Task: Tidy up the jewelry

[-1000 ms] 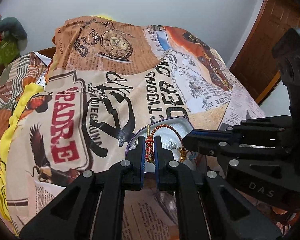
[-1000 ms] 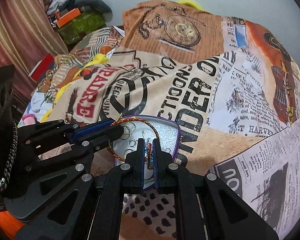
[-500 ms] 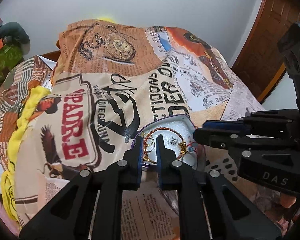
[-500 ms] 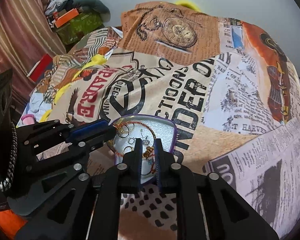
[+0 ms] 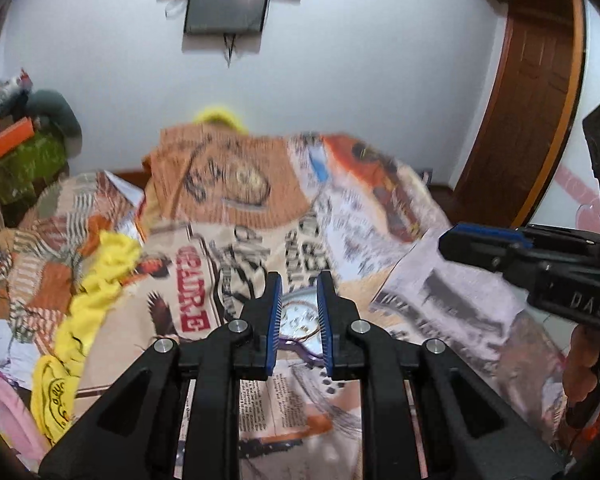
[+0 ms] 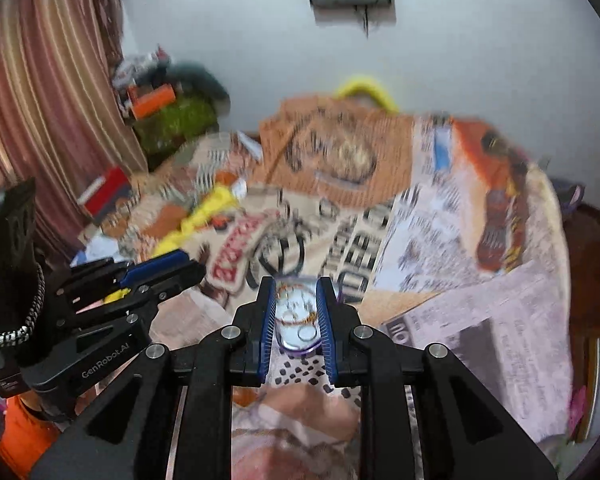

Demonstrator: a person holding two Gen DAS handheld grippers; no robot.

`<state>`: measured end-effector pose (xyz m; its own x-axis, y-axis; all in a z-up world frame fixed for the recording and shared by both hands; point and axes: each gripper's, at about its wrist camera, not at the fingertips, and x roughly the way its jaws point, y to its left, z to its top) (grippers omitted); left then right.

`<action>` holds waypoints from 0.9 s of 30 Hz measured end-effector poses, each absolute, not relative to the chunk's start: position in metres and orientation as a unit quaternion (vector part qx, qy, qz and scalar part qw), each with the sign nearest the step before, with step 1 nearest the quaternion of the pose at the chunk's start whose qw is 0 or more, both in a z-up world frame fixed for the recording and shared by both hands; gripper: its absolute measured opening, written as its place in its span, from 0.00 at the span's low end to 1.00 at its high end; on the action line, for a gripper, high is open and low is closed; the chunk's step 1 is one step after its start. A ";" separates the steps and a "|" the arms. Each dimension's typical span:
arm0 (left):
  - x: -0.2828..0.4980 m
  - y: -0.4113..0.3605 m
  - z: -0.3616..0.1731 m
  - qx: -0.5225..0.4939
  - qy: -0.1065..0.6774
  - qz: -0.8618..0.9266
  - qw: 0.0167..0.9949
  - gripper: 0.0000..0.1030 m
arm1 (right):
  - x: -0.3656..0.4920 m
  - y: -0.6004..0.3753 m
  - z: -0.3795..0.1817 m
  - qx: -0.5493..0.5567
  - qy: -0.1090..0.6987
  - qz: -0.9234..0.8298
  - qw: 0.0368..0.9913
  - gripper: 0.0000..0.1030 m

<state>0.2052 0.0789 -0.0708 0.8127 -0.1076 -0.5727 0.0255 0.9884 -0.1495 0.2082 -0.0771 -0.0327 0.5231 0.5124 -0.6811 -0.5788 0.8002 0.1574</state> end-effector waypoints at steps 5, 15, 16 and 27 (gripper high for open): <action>0.142 0.066 -0.021 -0.064 0.219 -0.033 0.973 0.16 | 0.155 -0.102 0.020 -0.022 0.281 0.312 0.907 0.18; 0.031 0.026 0.035 -0.024 0.072 -0.013 0.997 0.45 | 0.045 -0.130 0.068 -0.003 0.119 0.298 0.947 0.18; 0.026 0.023 0.036 -0.020 0.066 -0.009 0.998 0.46 | 0.040 -0.132 0.068 -0.003 0.110 0.294 0.949 0.18; -0.006 0.015 0.036 -0.015 0.031 0.049 0.998 0.97 | 0.009 -0.137 0.068 0.004 0.041 0.216 0.976 0.97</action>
